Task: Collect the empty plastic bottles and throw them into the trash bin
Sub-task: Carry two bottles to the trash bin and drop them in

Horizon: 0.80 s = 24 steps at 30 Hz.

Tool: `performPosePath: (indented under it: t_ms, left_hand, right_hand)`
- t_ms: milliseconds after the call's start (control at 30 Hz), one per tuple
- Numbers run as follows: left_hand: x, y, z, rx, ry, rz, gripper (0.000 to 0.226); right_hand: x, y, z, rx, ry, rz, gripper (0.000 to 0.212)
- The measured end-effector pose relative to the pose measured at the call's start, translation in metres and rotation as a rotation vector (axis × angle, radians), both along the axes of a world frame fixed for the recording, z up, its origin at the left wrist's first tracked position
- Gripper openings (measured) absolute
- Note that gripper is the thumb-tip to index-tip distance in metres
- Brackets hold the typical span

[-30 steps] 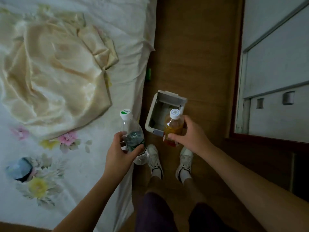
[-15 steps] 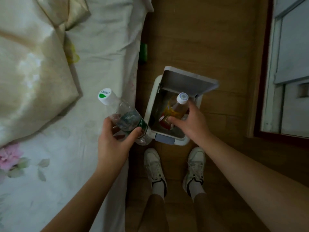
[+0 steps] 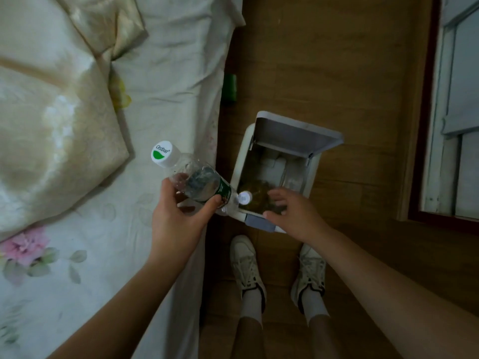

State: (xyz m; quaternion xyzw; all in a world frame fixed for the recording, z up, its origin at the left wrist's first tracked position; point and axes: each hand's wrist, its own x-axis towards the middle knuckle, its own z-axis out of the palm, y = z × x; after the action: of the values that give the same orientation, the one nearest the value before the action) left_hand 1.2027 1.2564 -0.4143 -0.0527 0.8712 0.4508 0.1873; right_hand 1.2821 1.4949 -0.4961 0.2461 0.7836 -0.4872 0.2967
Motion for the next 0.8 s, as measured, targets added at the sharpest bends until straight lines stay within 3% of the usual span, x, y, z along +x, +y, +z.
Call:
performPosePath:
  t_ms: [233, 400, 800]
  left_hand:
    - [-0.003, 0.05, 0.013, 0.02, -0.053, -0.07, 0.065]
    - [-0.002, 0.091, 0.002, 0.055, -0.186, -0.058, 0.069]
    - [0.003, 0.166, -0.089, -0.097, -0.23, -0.194, 0.058]
  right_hand:
    - [0.033, 0.043, 0.033, 0.044, -0.055, -0.163, 0.033]
    - [0.06, 0.067, 0.053, 0.034, -0.156, -0.22, 0.032]
    - [0.082, 0.098, 0.018, -0.009, -0.209, -0.293, 0.028]
